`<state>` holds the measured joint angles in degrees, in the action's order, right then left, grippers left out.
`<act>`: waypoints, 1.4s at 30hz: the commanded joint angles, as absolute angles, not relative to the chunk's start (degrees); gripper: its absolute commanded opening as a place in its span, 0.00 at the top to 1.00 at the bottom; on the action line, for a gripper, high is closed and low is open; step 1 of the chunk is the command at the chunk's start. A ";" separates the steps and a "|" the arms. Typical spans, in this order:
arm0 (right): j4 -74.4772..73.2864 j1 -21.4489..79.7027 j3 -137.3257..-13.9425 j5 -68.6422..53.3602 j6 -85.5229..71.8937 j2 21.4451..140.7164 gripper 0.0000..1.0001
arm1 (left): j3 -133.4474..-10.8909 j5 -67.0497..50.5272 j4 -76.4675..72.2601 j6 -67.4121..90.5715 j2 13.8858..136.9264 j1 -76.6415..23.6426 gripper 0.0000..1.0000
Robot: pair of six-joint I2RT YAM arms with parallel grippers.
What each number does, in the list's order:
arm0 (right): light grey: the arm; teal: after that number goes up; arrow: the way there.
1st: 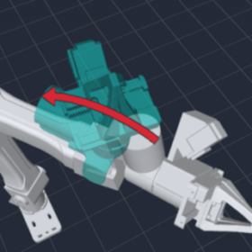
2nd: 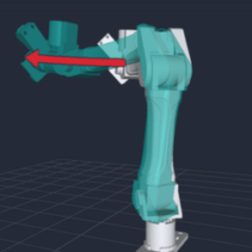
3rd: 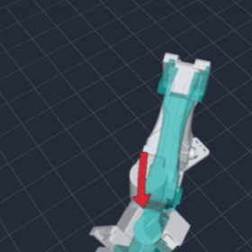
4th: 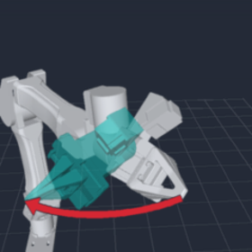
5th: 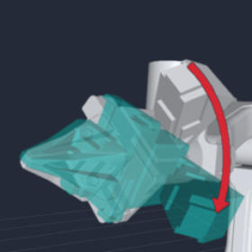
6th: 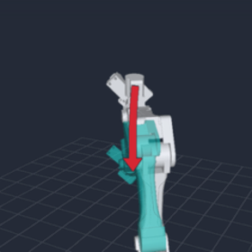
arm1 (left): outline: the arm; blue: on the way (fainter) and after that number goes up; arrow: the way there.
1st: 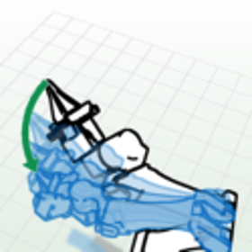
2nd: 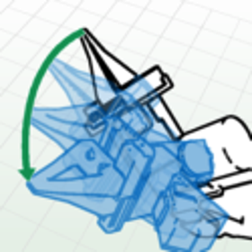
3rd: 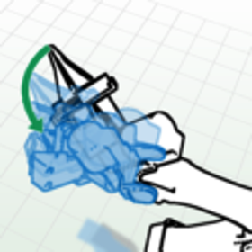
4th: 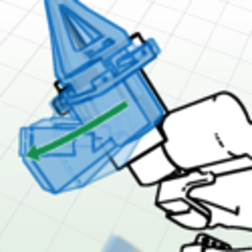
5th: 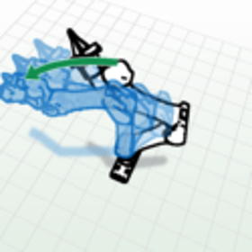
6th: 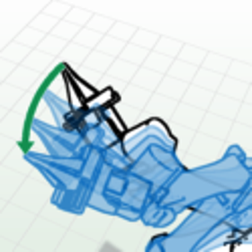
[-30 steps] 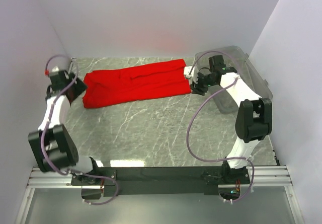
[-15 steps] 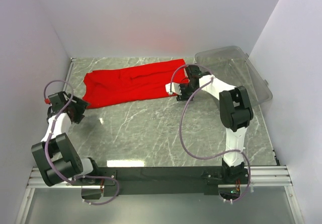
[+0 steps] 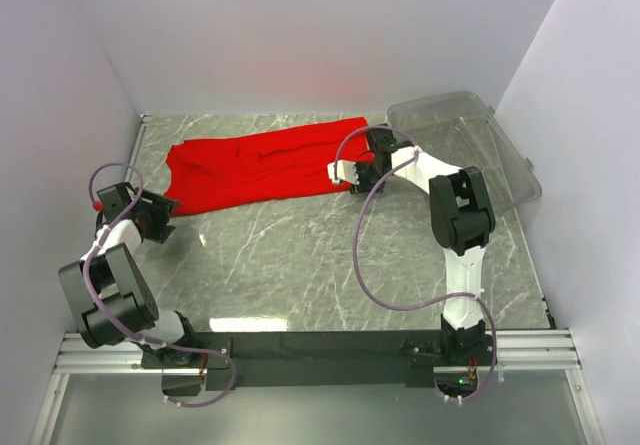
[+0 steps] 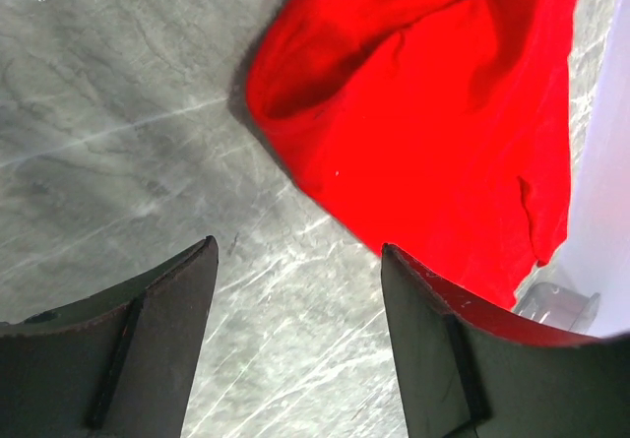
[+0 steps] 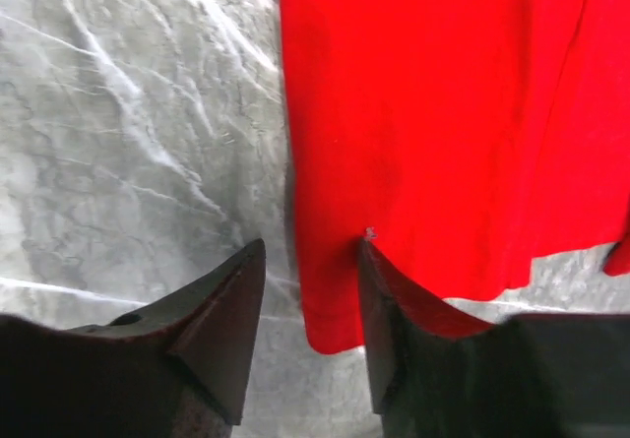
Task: Fold and stack the t-shirts
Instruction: Fold the tshirt
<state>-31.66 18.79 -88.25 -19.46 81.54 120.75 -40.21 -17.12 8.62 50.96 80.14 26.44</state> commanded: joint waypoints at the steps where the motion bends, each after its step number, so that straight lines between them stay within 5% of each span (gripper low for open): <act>1: -30.41 19.16 -91.14 -17.40 80.16 122.52 0.53 | -40.17 -18.81 4.84 53.52 82.00 26.72 0.28; 8: -30.32 19.42 -91.93 -16.79 79.80 123.66 0.74 | -42.09 -17.32 2.90 54.23 87.27 26.54 0.29; 19: -29.79 19.42 -91.76 -17.40 78.40 123.57 0.80 | -49.92 -14.86 1.40 52.39 100.01 26.46 0.42; 22: -29.97 19.42 -92.02 -17.40 78.14 123.66 0.82 | -51.59 -14.59 2.20 51.42 101.69 26.37 0.52; 27: -29.71 19.34 -91.58 -17.40 78.22 123.84 0.96 | -53.08 -13.54 3.34 49.14 102.04 26.45 0.99; 42: -34.27 18.02 -83.07 -26.89 76.55 113.83 1.00 | -71.45 -9.23 11.60 43.77 109.68 26.46 0.99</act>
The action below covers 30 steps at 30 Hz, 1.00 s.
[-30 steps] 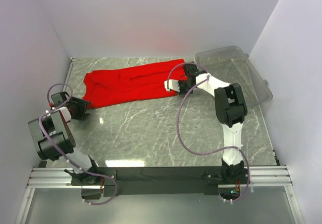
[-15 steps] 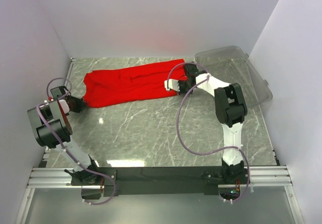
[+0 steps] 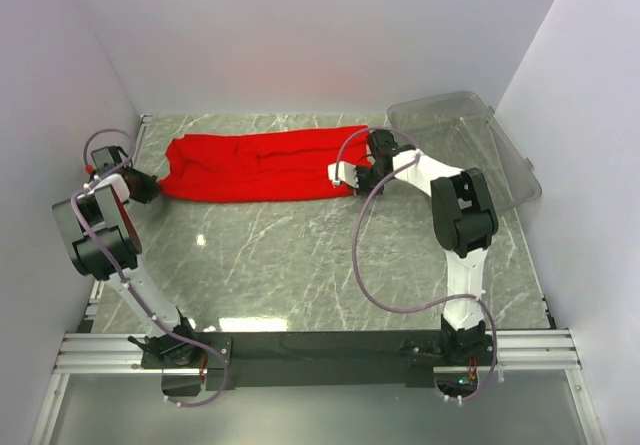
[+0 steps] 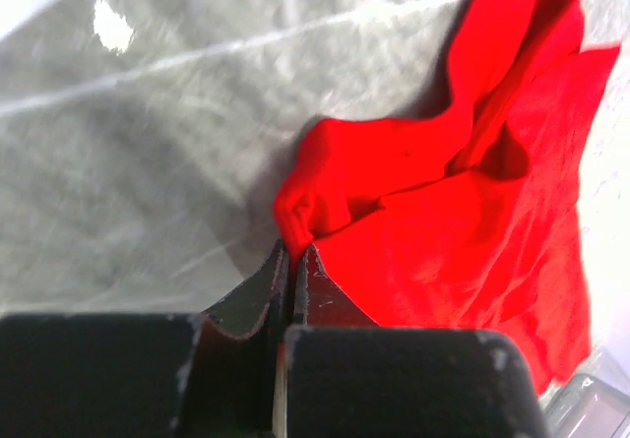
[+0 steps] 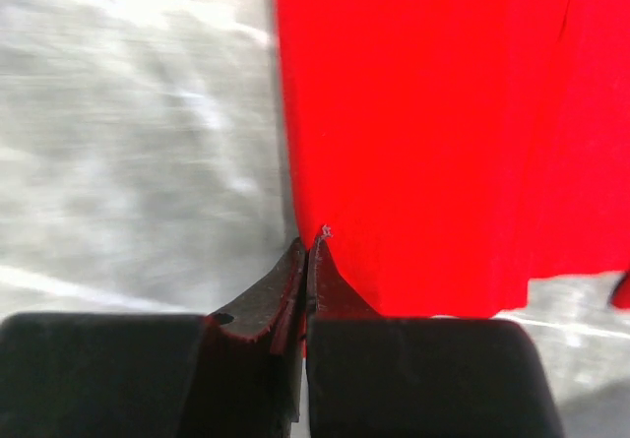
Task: Fold and stack the t-shirts
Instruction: Fold the tshirt
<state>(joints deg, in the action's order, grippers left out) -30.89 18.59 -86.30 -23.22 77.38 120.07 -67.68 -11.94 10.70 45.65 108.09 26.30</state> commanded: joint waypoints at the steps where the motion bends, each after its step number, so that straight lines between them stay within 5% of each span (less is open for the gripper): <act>1: -34.89 18.02 -81.93 -27.59 76.20 111.56 1.00 | -73.46 -9.23 11.78 43.94 110.38 26.37 0.99; 13: -31.29 32.42 -57.22 -25.77 57.33 94.40 1.00 | -89.71 -14.24 12.39 45.79 123.30 23.56 0.99; 26: -28.48 60.54 -67.75 -26.81 33.42 102.91 1.00 | -104.23 -16.87 14.41 43.34 131.66 21.89 0.95; 29: -29.78 62.75 -72.23 -26.80 30.77 105.99 0.82 | -107.13 -16.79 16.51 41.67 132.27 21.97 0.79; 30: -30.23 62.67 -73.12 -26.46 30.07 106.52 0.65 | -108.18 -16.61 17.05 41.23 132.19 21.89 0.76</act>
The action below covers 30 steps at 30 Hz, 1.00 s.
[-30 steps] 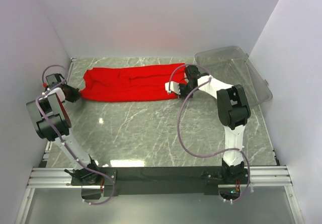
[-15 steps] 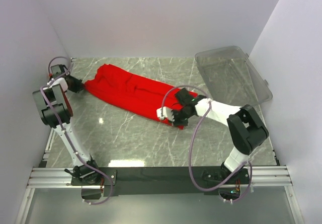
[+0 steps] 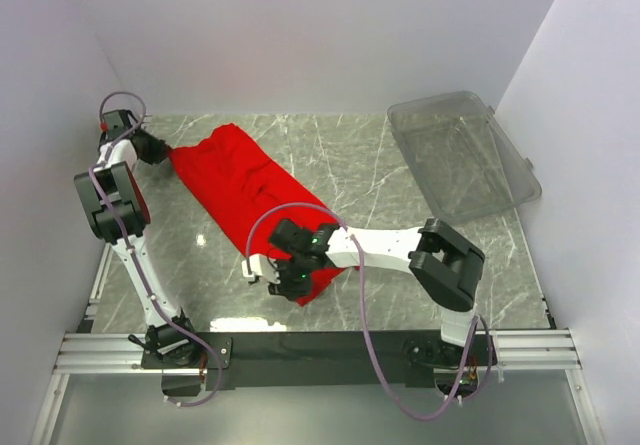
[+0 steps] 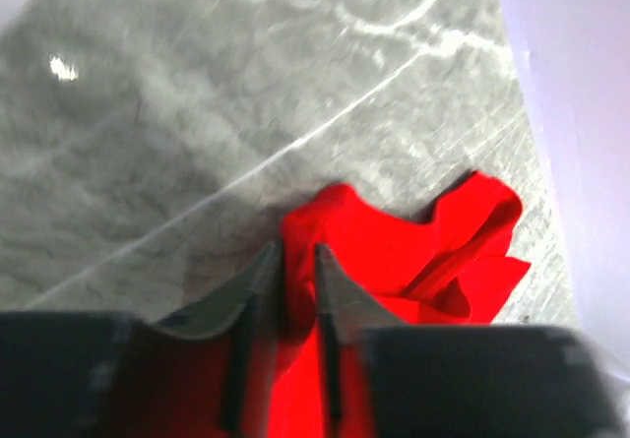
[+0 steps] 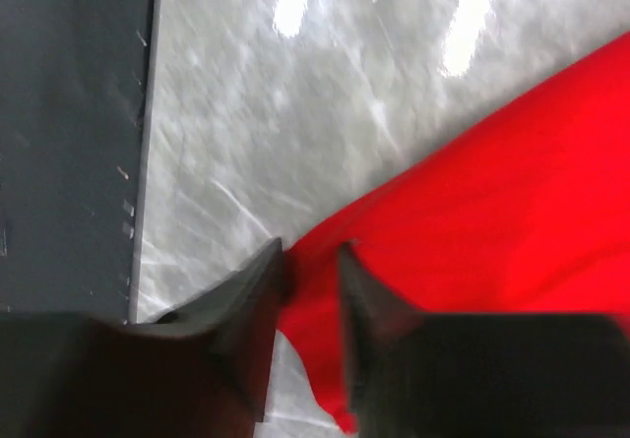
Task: Fold and stack the t-shirts
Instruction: Fold the tshirt
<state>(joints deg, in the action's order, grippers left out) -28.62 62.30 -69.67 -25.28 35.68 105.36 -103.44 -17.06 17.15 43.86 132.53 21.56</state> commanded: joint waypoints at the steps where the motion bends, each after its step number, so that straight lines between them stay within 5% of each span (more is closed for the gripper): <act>1: -30.93 62.40 -74.00 -25.67 29.80 106.26 0.62 | -108.54 -16.26 17.49 40.09 132.01 21.88 0.73; 6: -31.37 60.12 -73.65 -25.66 30.76 98.37 0.39 | -106.97 -10.73 18.72 35.78 126.22 21.89 0.52; 13: -30.94 48.62 -74.88 -28.73 26.55 91.05 0.37 | -95.91 -9.93 17.42 30.41 111.40 21.88 0.32; 21: -28.22 29.47 -77.16 -28.21 15.83 97.98 0.39 | -64.30 -23.46 8.10 36.29 90.02 21.71 0.31; 30: -30.06 23.38 -93.76 -29.17 2.81 114.50 0.41 | -50.99 -27.43 9.47 40.35 78.85 18.99 0.32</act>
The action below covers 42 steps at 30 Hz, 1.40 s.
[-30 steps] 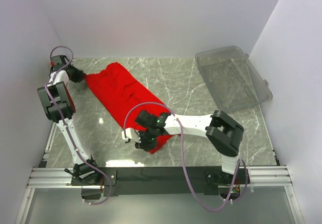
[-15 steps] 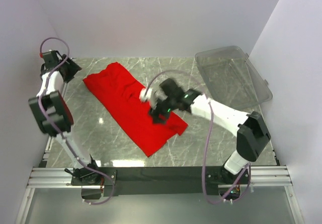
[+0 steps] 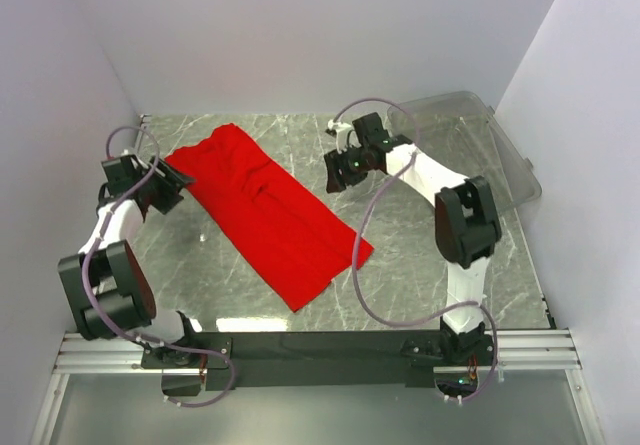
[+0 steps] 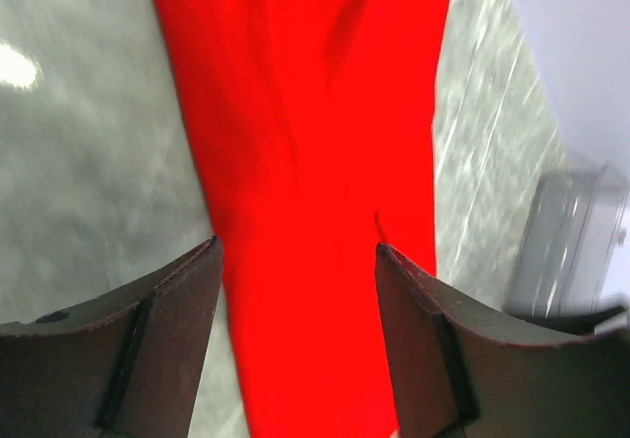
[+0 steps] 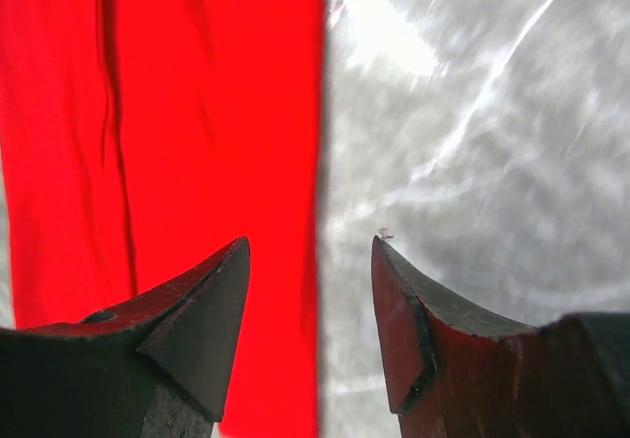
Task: Fold and stack the t-shirts
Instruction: Fold the tshirt
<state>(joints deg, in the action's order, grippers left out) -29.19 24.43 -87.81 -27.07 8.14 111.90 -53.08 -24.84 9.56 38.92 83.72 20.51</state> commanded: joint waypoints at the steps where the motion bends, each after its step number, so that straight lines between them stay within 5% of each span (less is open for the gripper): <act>1: -30.23 23.38 -94.39 -30.31 2.81 115.30 0.41 | -49.93 -27.42 10.01 40.25 76.84 18.90 0.32; 14: -31.56 23.38 -114.77 -37.27 -4.99 132.09 0.40 | -30.24 -26.28 10.82 49.12 57.66 17.40 0.31; 36: -20.05 27.33 -129.72 -31.12 -29.70 146.95 0.41 | -35.33 -26.89 10.37 51.24 60.29 17.40 0.31; 42: -16.35 28.74 -135.00 -25.41 -37.26 151.08 0.34 | -37.35 -26.02 13.62 51.15 59.07 17.31 0.31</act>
<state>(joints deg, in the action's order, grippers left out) -21.23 27.70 -131.39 -29.45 -31.99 149.36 -34.89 -26.65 12.80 50.74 61.10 17.52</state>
